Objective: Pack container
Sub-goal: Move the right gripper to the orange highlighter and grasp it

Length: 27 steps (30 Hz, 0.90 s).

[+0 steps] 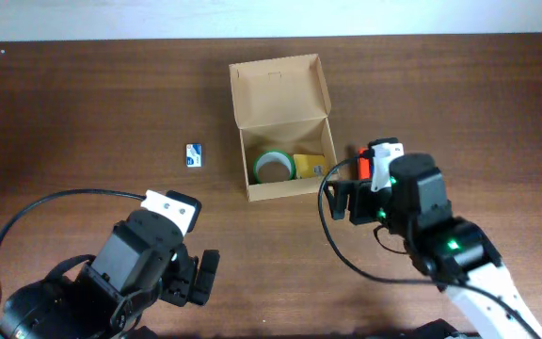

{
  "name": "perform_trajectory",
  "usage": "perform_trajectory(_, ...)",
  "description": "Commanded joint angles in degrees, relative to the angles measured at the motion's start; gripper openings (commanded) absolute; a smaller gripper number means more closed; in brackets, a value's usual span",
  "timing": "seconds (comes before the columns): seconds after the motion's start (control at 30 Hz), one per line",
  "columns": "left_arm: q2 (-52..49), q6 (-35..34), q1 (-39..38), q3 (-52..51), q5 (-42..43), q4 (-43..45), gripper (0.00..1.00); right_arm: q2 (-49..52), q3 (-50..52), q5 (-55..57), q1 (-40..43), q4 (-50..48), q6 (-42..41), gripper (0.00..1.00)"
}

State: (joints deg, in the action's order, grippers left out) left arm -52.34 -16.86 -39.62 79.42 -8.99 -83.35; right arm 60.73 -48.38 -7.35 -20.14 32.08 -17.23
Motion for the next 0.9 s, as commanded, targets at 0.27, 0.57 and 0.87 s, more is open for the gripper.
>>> perform_trajectory(0.27, 0.24, 0.68, 0.15, -0.11, 0.20, 0.15, 1.00, 12.68, -2.86, 1.66, 10.54, -3.96, 8.50, 0.88)
perform_trajectory(0.57, 0.24, 0.68, 0.15, -0.11, 0.20, 0.15, 1.00, 25.88, -2.86, 4.11, 10.51, -11.43, 8.46, 0.74)
perform_trajectory(0.87, 0.24, 0.68, 0.15, -0.11, 0.20, 0.15, 1.00, 34.34, -2.86, 6.78, 10.51, -21.18, 8.17, 0.66)
